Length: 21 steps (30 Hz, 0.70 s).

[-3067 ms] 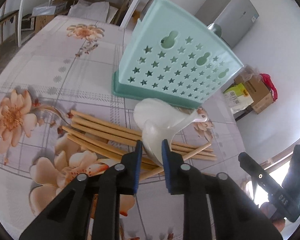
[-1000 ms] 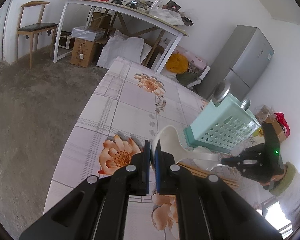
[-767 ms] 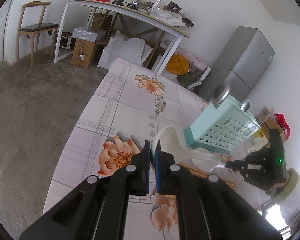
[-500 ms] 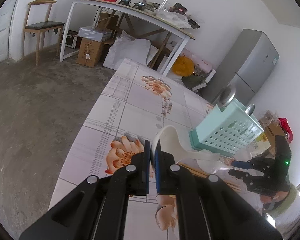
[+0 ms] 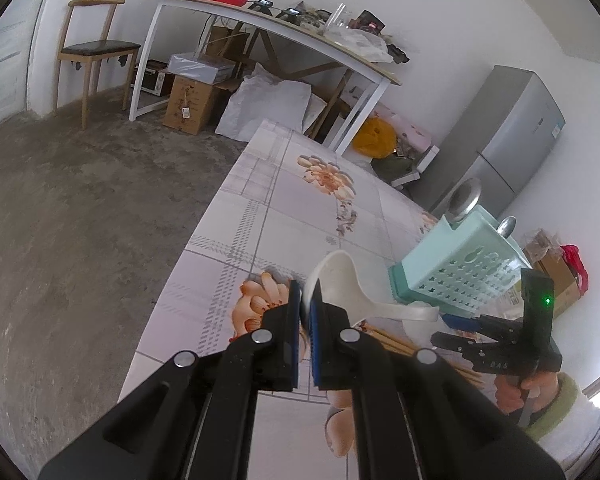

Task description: Organize utensils

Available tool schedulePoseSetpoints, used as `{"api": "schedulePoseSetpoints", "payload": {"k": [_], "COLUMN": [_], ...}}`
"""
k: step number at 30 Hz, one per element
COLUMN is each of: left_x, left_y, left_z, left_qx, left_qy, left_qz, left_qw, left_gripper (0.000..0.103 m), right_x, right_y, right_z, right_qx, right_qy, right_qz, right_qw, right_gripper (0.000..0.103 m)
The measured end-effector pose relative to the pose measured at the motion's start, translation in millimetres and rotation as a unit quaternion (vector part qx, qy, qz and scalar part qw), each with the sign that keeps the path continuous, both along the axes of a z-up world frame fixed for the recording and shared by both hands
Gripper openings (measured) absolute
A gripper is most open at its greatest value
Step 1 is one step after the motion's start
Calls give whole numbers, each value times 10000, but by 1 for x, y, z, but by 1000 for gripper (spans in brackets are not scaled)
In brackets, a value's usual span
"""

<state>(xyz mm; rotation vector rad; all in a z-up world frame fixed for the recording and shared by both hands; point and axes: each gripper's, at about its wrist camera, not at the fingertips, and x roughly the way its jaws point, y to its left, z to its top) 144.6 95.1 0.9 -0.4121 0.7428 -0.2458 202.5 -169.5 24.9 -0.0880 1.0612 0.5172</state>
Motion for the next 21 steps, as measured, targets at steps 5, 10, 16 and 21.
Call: {"api": "schedulePoseSetpoints", "payload": {"k": [5,10,16,21], "left_x": [1,0,-2,-3], "left_y": [1,1,2,3], "left_z": [0,1,1,1], "left_qx": [-37,-52,-72,-57], "left_qy": [0,-17,-14,-36], "left_qz": [4,9,31,54], "left_qw": [10000,10000,10000,10000], "left_gripper": [4,4,4,4], "right_x": [-7,-22,-37,-56], "right_y": [11,27,39,63], "right_z": [-2,-1,1,-5], "right_qx": [-216,-812,-1369,-2227], "right_qy": [-78,-443,-928,-1637], "right_qz": [133,411,657,1037], "right_qw": [9996,9949,9840,9554], "right_gripper": [46,33,30,29]}}
